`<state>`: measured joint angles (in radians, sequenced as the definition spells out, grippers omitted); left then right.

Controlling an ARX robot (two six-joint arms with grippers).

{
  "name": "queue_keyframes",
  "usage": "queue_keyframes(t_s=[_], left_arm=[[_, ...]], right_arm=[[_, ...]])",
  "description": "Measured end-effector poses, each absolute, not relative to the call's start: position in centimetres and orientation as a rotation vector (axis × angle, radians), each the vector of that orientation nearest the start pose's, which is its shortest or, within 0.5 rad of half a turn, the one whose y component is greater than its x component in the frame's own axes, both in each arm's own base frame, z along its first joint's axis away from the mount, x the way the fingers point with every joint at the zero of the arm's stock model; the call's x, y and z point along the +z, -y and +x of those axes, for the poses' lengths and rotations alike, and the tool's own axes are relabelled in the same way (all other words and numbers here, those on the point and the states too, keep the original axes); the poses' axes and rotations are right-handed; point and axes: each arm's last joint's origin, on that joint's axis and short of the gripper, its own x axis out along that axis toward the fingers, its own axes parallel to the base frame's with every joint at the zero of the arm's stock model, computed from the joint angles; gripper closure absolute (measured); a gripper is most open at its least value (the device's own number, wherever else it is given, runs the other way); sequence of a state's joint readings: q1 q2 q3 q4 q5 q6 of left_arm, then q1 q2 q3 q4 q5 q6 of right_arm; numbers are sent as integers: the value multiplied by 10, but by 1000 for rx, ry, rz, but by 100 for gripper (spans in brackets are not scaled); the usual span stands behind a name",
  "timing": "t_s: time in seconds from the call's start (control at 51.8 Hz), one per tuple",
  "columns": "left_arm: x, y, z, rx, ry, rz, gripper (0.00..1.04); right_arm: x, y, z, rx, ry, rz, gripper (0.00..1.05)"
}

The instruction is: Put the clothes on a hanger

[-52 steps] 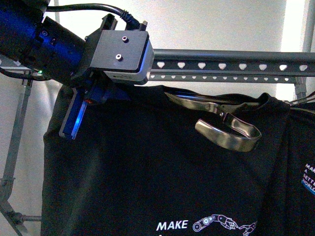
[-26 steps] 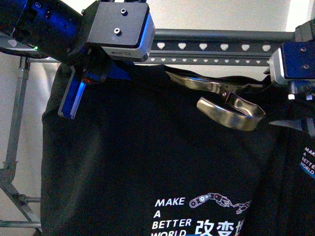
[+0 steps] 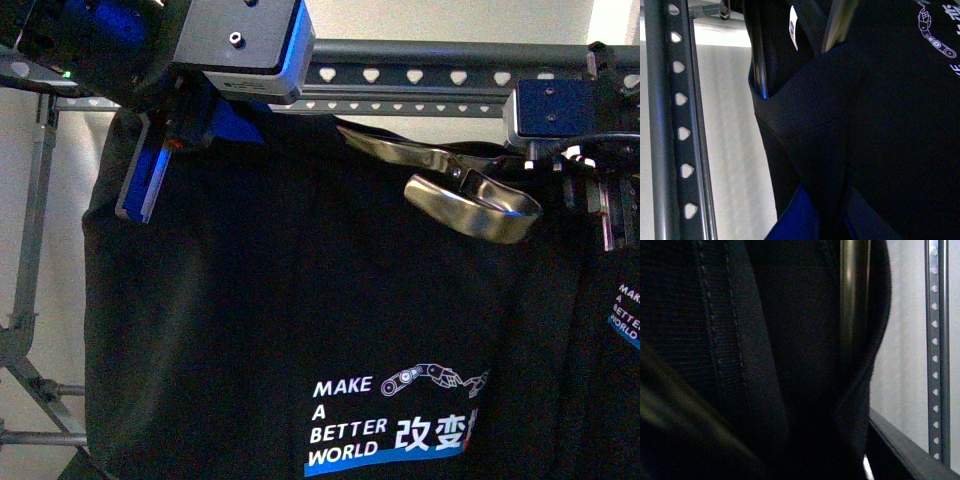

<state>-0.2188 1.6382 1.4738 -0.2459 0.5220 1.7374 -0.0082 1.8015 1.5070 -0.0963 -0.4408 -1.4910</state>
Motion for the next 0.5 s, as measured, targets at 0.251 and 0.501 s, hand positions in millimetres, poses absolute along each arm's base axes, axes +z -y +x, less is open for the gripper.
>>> queue_keyframes(t_s=[0.251,0.501], left_arm=[[349,95,362,-883,321,1553,97],[350,96,362,-887,336,1555,60]], right_arm=[[312,-8,419,614,28,-1329,94],[302,6,399,639,-44,-1275,94]])
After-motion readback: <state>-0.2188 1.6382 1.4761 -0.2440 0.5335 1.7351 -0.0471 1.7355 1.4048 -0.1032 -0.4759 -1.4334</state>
